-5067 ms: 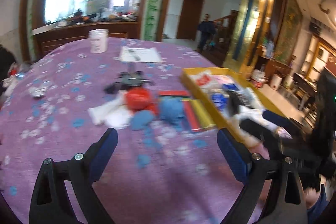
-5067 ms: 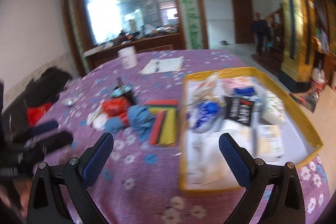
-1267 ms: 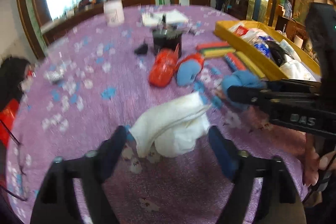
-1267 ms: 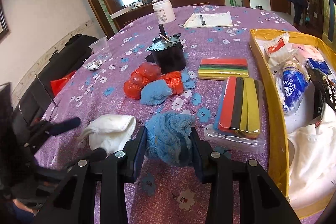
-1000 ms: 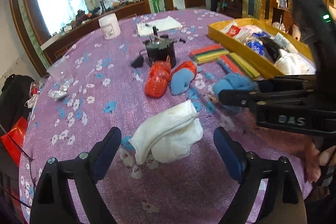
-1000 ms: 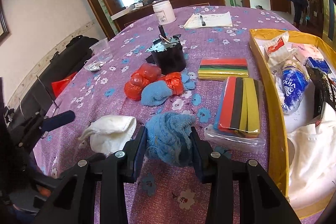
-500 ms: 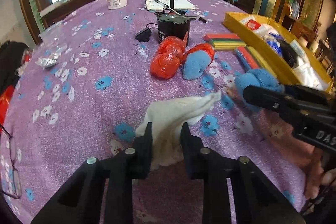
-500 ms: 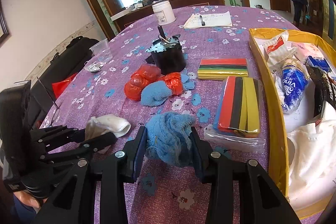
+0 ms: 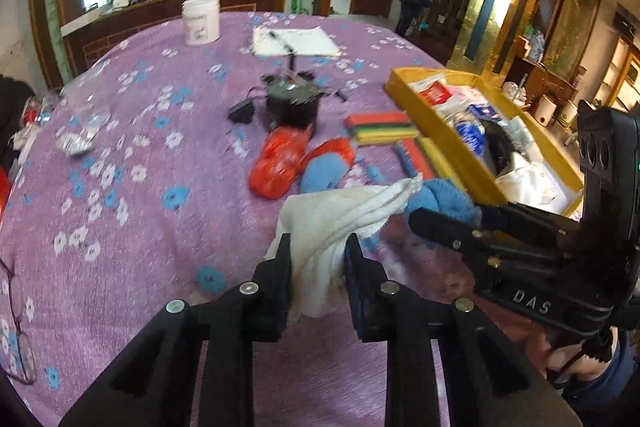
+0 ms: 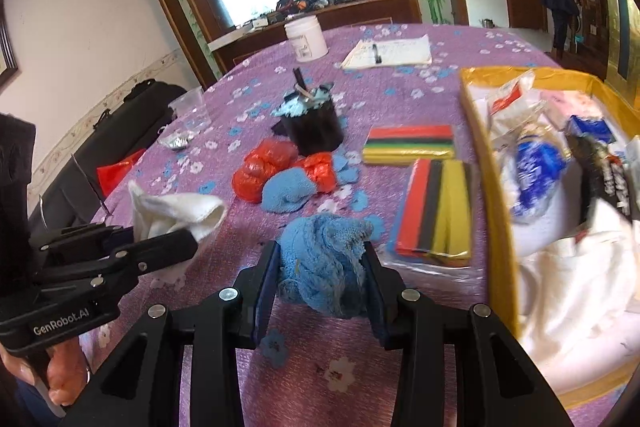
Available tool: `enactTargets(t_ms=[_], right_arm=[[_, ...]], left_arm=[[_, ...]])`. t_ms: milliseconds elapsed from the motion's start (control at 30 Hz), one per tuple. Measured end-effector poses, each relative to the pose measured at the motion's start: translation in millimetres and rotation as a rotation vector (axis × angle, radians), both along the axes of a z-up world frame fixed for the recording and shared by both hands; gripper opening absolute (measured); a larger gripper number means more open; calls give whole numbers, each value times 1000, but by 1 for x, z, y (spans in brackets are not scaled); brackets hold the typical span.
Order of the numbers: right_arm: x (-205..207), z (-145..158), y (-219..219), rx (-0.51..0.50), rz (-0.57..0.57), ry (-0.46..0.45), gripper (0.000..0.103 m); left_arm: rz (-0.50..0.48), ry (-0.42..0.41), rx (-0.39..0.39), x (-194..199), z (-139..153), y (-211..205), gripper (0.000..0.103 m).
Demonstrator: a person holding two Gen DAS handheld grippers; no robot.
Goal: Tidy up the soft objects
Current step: 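Carry the white sock and blue towel over the tray with both grippers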
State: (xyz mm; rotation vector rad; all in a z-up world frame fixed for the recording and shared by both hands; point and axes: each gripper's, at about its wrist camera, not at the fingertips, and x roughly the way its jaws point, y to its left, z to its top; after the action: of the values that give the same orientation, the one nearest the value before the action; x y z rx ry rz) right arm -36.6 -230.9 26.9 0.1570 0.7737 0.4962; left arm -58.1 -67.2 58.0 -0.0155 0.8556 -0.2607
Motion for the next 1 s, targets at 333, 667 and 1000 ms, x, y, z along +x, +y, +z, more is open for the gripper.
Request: enactTargets(t_ms=[333, 667, 1000], right_arm=[[7, 29, -88, 109, -166, -15, 43], [41, 49, -169, 83, -288, 6, 43], [103, 41, -221, 64, -360, 117, 43]], left_arm=[[-104, -14, -11, 24, 25, -65, 23], [-218, 45, -6, 71, 33, -153, 23], [-264, 116, 48, 139, 9, -231, 23]])
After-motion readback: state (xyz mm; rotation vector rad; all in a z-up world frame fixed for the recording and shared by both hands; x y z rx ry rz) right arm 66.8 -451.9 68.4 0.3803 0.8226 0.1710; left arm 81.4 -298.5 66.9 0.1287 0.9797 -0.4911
